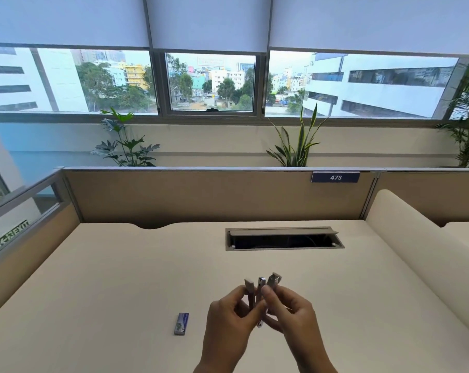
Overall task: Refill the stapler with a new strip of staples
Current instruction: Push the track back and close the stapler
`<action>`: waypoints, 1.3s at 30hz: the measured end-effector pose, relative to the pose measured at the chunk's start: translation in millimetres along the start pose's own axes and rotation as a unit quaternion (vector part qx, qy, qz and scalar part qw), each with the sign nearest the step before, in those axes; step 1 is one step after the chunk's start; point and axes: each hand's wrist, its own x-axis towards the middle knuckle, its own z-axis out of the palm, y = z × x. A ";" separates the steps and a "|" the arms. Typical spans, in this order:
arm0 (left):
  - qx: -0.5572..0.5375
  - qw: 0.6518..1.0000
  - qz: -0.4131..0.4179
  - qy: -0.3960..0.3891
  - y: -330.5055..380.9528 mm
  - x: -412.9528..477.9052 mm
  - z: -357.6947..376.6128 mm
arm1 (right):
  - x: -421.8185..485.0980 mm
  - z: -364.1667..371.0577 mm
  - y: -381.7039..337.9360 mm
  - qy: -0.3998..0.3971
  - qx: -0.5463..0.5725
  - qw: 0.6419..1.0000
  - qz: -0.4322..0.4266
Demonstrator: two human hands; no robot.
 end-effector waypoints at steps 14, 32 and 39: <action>0.108 0.994 -0.014 -0.020 -11.1 -4.1 3.7 | 12.1 11.7 9.4 0.009 -0.081 0.997 0.009; 0.100 0.990 -0.094 -0.023 -23.5 -7.6 23.3 | 34.9 14.0 41.8 0.032 -0.226 0.970 0.085; 0.091 0.991 -0.098 -0.012 -41.0 -4.7 25.6 | 36.6 12.7 54.1 0.025 -0.151 0.984 0.089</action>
